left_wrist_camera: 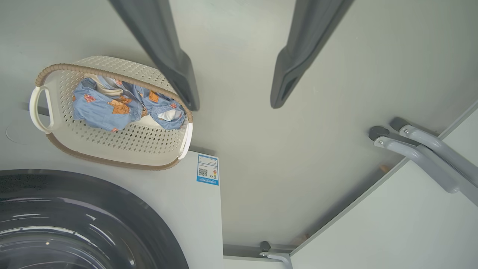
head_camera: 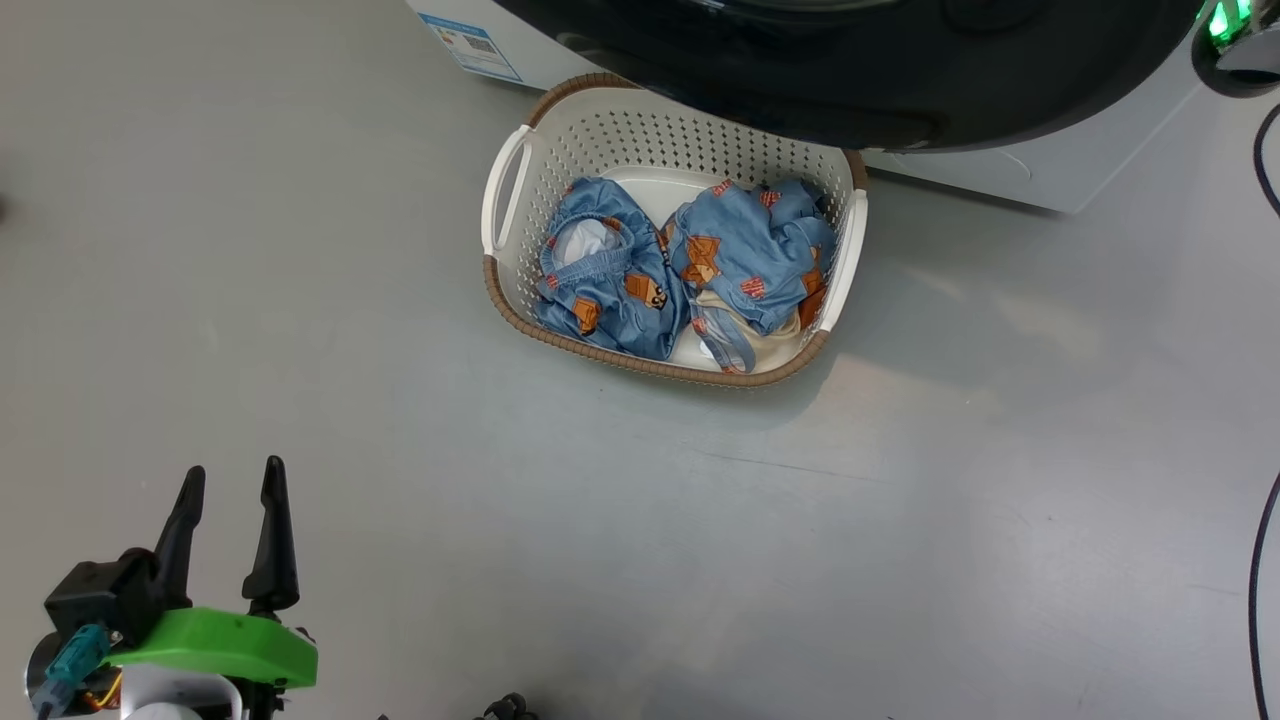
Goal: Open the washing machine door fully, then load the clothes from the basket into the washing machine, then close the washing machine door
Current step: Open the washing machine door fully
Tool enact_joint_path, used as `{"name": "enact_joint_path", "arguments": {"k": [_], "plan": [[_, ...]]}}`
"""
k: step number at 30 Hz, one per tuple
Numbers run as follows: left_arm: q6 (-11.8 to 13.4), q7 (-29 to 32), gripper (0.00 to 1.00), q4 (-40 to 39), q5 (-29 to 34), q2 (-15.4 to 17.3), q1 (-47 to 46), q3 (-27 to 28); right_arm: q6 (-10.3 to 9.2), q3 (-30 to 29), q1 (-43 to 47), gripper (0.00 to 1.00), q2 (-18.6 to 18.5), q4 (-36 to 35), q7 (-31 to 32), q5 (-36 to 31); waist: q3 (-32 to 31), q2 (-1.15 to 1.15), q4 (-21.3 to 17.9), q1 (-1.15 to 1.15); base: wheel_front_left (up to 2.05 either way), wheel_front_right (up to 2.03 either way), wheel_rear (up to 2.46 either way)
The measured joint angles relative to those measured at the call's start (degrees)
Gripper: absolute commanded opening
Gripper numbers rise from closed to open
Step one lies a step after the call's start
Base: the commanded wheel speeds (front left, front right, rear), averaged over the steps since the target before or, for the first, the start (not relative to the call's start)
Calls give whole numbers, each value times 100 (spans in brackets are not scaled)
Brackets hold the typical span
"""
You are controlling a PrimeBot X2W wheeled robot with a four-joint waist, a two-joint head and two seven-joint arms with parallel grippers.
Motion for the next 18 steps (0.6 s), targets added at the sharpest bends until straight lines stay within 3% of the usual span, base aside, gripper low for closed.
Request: {"name": "enact_joint_path", "arguments": {"k": [9,18], "plan": [[0,0,100,-29,-1,-130,-29,182,-1,302,48,0,416,-31,179,12,-147,0,-230,0,0,0,0],[0,0,100,-19,2,-181,-69,280,0,567,651,0,808,-78,382,127,-536,0,-473,0,0,0,0]]}}
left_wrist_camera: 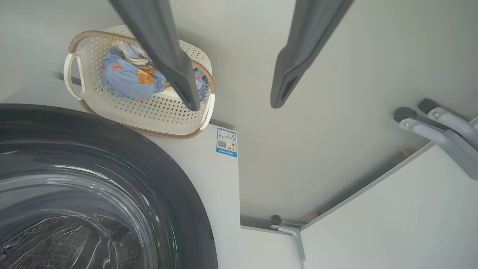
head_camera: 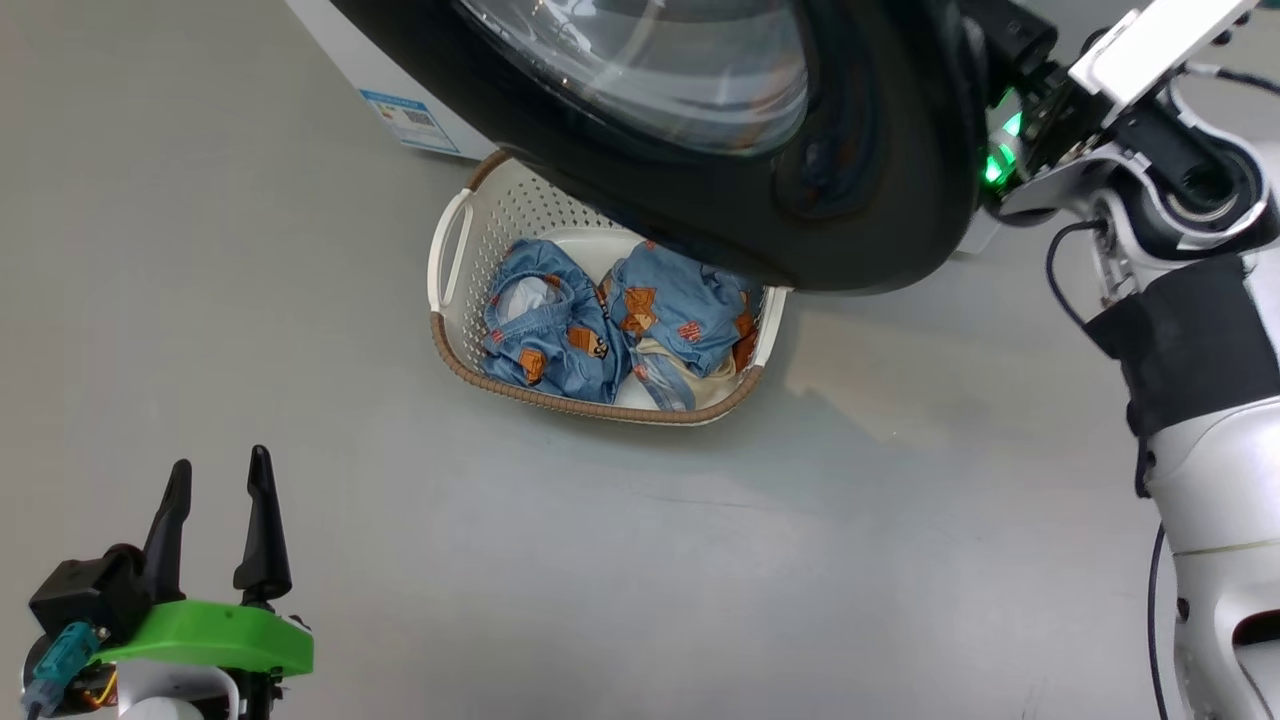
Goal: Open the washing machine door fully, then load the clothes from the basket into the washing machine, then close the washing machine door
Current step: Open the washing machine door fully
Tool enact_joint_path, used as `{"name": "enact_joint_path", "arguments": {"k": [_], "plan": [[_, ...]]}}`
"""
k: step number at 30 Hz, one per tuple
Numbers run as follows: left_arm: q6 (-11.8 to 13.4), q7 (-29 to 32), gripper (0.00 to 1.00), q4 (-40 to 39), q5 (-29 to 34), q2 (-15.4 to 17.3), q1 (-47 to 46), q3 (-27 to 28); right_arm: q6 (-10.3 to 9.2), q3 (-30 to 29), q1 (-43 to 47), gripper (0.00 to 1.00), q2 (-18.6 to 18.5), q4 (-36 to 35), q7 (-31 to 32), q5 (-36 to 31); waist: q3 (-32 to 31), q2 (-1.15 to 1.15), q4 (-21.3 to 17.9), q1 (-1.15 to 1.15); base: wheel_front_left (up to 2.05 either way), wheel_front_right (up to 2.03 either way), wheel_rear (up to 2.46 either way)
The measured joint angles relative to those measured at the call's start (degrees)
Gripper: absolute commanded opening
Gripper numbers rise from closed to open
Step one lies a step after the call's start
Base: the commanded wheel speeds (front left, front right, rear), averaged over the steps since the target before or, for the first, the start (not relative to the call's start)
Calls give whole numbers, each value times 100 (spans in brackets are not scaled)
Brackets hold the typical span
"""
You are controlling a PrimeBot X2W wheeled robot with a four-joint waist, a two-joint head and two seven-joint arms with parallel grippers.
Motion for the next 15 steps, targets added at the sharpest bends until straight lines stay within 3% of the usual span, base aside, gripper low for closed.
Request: {"name": "enact_joint_path", "arguments": {"k": [15], "plan": [[0,0,100,-32,116,-148,398,79,-1,580,1068,0,326,-165,426,203,-825,0,-363,0,0,0,0]]}}
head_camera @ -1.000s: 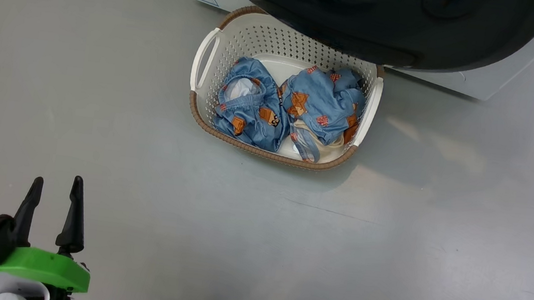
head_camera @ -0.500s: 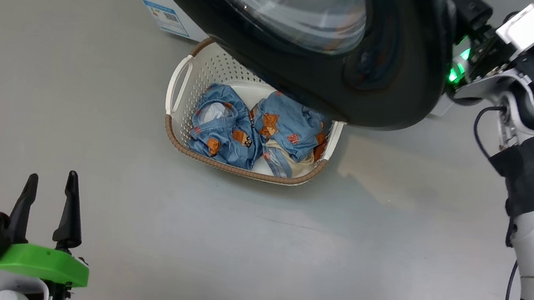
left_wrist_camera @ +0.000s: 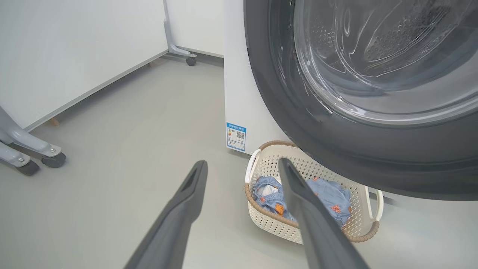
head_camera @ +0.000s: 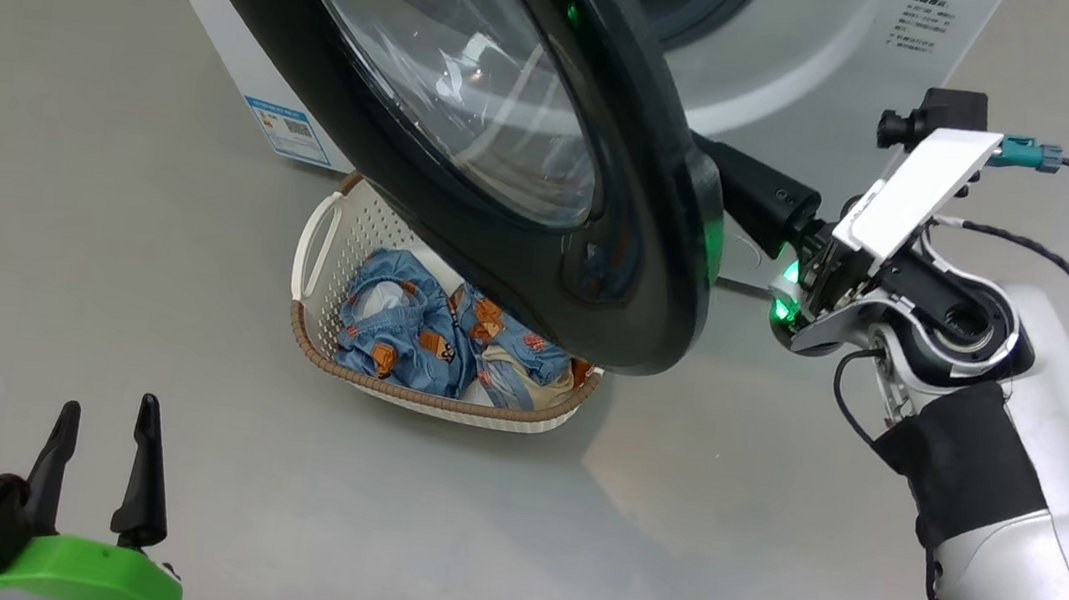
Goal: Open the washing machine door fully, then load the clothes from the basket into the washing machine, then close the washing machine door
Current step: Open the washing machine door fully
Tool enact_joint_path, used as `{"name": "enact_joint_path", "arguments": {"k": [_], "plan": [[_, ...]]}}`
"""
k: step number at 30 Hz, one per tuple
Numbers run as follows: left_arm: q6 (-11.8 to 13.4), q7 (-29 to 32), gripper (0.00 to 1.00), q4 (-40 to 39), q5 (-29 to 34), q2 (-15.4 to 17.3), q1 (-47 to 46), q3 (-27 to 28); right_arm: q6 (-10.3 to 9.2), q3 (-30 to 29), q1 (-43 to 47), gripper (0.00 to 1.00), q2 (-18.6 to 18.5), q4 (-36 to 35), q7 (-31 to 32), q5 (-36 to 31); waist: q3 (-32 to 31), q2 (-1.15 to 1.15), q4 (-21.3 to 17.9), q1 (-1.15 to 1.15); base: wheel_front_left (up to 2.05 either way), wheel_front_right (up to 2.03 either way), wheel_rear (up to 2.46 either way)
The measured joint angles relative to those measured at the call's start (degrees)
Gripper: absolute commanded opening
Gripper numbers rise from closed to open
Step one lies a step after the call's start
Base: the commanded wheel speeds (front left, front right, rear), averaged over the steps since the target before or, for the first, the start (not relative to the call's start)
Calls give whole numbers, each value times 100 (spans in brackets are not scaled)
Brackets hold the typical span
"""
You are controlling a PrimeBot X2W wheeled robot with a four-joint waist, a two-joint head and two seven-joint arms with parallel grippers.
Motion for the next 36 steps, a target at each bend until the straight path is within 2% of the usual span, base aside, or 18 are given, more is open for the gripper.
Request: {"name": "enact_joint_path", "arguments": {"k": [16,25,32,36], "plan": [[9,0,100,-266,204,-31,437,-66,1,578,1000,0,104,-211,-40,91,-767,0,48,0,0,0,0],[92,-15,100,-591,245,-32,678,-330,1,1006,1413,0,90,-436,-371,337,-1080,0,368,0,0,0,0],[244,-16,100,-927,125,-27,865,-711,0,1306,1487,0,93,-587,-738,382,-1239,0,674,0,0,0,0],[245,-15,100,-883,93,-23,901,-769,0,1524,1488,0,78,-688,-880,489,-1303,0,840,0,0,0,0]]}}
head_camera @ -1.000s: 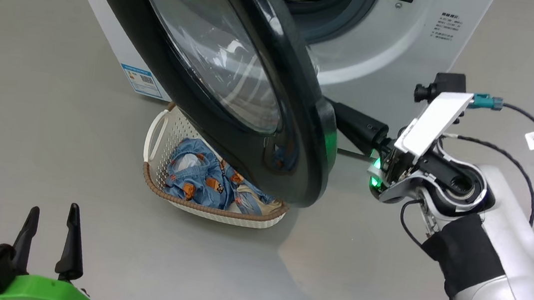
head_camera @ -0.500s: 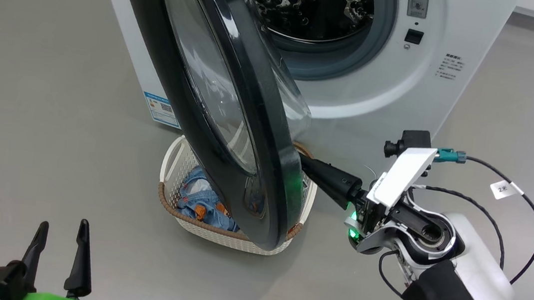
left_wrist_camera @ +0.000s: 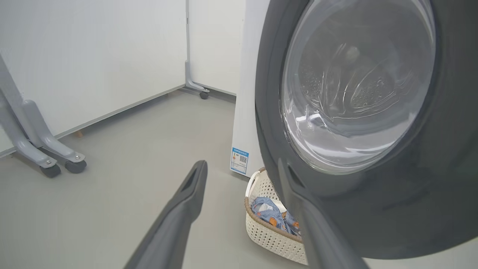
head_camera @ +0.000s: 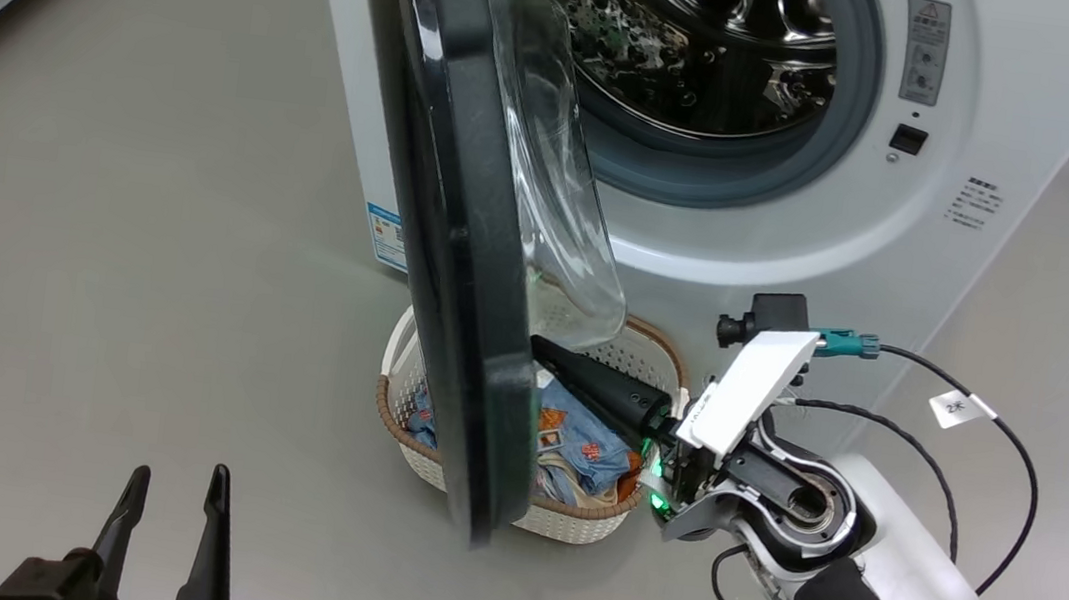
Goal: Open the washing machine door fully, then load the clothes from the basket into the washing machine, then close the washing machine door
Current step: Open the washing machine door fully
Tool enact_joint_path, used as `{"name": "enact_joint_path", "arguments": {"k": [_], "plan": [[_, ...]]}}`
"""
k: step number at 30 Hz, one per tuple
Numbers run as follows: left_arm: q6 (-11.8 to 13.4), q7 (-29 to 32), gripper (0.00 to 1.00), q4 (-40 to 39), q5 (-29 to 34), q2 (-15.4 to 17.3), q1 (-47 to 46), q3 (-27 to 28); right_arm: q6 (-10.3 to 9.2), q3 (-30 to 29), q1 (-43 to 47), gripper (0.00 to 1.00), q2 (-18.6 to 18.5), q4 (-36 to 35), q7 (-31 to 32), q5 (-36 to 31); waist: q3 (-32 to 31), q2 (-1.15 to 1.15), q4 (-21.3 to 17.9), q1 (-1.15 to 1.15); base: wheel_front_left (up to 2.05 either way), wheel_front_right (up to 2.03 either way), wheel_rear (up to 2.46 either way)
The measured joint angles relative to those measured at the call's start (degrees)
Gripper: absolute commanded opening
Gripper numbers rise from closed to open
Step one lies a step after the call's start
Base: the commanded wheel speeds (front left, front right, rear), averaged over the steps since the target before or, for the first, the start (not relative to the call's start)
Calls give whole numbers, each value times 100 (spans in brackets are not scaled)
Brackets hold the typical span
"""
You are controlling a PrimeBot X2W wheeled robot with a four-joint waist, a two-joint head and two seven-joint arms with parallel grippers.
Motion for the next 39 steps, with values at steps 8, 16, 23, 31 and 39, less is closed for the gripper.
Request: {"name": "enact_joint_path", "arguments": {"k": [8,16,23,31,39], "plan": [[62,0,100,-45,-130,4,131,-152,0,435,0,0,22,-167,-275,152,-98,0,227,0,0,0,0],[74,0,100,-51,-130,4,230,-93,0,699,0,0,24,-225,-539,260,-194,0,318,0,0,0,0],[33,0,100,-19,-125,7,245,-38,0,824,-1,0,26,-219,-721,289,-280,0,261,0,0,0,0],[-10,0,100,27,-110,5,349,376,0,800,-8,33,37,-291,-956,-417,-406,0,23,0,0,0,0],[-63,0,100,62,-44,3,362,744,1,641,-29,100,-483,-851,-1618,-1549,-466,0,-383,0,0,0,0]]}}
